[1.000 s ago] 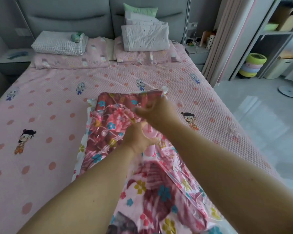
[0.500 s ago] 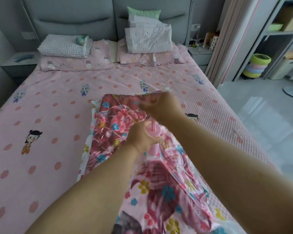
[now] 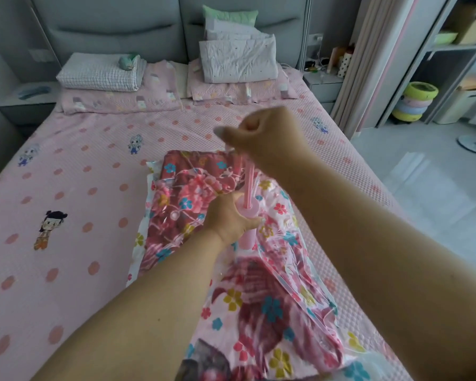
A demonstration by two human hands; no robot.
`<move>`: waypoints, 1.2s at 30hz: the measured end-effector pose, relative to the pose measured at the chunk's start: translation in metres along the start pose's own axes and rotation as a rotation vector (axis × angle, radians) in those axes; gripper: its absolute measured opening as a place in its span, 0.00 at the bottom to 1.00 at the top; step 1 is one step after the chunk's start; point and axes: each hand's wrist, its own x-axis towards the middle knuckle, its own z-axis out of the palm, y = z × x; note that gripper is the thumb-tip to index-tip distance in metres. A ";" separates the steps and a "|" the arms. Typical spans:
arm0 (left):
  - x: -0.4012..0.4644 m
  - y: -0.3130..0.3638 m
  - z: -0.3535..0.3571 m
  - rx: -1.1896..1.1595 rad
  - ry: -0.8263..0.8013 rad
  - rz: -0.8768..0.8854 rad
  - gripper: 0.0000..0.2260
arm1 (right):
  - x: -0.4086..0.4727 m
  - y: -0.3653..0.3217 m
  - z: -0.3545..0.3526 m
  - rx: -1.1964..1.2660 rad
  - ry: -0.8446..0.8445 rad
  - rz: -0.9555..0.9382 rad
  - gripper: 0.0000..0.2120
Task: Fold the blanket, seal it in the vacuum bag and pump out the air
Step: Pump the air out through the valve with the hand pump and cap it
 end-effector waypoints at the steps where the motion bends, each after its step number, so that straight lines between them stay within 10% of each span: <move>1: -0.002 0.000 0.001 0.021 0.009 0.007 0.20 | -0.011 0.009 0.006 -0.051 -0.045 0.064 0.23; 4: -0.006 -0.002 0.006 0.088 0.009 0.042 0.19 | -0.041 0.033 0.023 -0.233 -0.238 0.321 0.22; 10: -0.003 -0.001 0.001 -0.040 0.000 -0.035 0.19 | 0.002 -0.013 -0.004 -0.002 0.045 -0.091 0.23; 15: -0.008 -0.005 0.005 0.051 0.028 0.010 0.19 | -0.039 0.029 0.025 -0.285 -0.241 0.286 0.22; 21: -0.004 -0.003 0.000 -0.031 0.016 -0.022 0.21 | 0.003 -0.018 -0.006 0.031 0.070 -0.068 0.22; 26: -0.010 -0.005 0.004 0.060 0.007 0.027 0.16 | -0.042 0.035 0.028 -0.258 -0.228 0.322 0.20; 32: -0.002 -0.002 0.000 -0.013 0.008 -0.018 0.21 | 0.001 -0.007 0.000 0.044 0.053 -0.012 0.24; 36: -0.007 -0.006 0.004 0.047 0.005 0.024 0.16 | -0.038 0.032 0.027 -0.246 -0.231 0.281 0.22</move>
